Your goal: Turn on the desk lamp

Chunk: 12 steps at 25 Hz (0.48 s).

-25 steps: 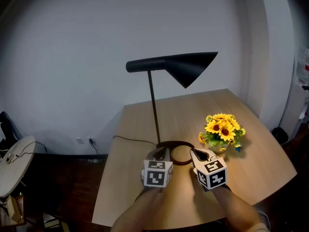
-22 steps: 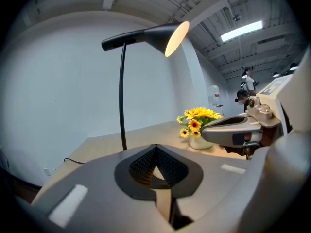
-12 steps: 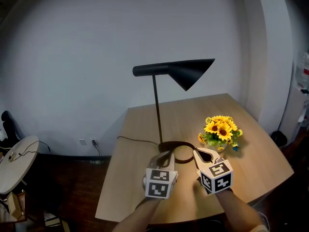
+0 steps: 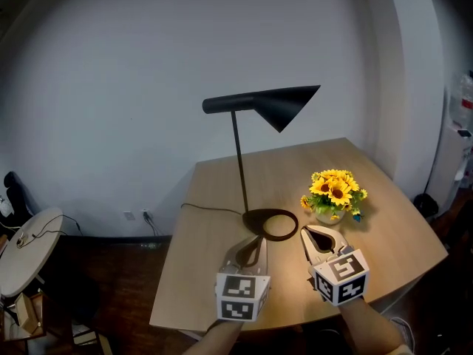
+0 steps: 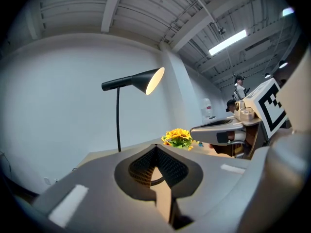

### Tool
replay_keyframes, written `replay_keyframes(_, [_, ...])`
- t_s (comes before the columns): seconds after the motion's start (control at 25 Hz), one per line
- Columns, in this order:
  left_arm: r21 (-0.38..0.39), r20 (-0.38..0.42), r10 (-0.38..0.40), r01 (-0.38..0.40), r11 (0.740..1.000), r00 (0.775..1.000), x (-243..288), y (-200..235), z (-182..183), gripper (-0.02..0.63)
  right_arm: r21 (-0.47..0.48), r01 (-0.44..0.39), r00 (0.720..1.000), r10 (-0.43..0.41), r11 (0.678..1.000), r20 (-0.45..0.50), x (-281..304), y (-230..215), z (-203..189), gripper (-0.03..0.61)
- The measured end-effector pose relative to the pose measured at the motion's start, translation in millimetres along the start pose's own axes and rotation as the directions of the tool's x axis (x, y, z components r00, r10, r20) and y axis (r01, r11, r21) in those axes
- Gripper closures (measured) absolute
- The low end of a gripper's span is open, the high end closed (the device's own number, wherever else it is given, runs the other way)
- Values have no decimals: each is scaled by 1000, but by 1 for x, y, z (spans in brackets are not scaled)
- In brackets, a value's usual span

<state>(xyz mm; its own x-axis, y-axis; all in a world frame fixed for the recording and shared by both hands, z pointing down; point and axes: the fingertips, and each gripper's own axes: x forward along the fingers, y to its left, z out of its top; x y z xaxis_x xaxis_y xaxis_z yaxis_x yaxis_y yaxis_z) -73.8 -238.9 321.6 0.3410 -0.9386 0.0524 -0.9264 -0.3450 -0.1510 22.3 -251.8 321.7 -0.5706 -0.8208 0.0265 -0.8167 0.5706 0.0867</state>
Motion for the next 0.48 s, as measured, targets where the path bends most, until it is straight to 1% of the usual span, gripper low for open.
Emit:
replay_keyframes(0.32, [8,42,37,-38,999,998,-43,-13,5,618,-36,-17,1000,18,999,25,-35,24,9,578])
replay_keyframes(0.48, [4,57,38,-38,999,998,-61,-25,3,618,-57,-33,999,34,998,23,-53,37,10,578])
